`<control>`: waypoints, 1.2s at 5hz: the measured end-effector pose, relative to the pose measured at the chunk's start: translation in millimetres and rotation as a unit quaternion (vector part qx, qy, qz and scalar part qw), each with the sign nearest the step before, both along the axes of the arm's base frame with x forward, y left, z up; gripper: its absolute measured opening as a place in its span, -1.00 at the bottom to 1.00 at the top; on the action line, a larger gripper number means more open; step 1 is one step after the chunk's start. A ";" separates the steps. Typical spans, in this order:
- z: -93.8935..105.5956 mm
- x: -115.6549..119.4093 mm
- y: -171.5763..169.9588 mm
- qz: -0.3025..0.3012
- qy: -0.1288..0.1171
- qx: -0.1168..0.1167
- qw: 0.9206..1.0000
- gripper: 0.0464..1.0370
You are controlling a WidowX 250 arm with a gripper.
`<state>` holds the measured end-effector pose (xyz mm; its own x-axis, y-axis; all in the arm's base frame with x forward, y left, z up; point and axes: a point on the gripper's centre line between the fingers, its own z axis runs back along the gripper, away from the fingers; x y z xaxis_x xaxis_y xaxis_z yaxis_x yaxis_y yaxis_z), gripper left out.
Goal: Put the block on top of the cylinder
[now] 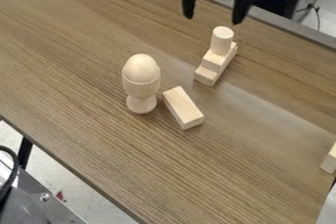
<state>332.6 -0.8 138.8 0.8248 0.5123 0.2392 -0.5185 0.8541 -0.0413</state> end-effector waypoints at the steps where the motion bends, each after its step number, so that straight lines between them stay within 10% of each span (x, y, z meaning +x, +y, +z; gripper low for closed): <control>1: 11.0 -14.9 6.1 0.085 -0.039 -0.008 0.996 0.93; 2: 12.2 -30.2 3.2 0.148 -0.050 -0.021 0.987 0.93; 6: -46.3 -99.2 -24.3 0.223 0.045 -0.072 0.971 0.93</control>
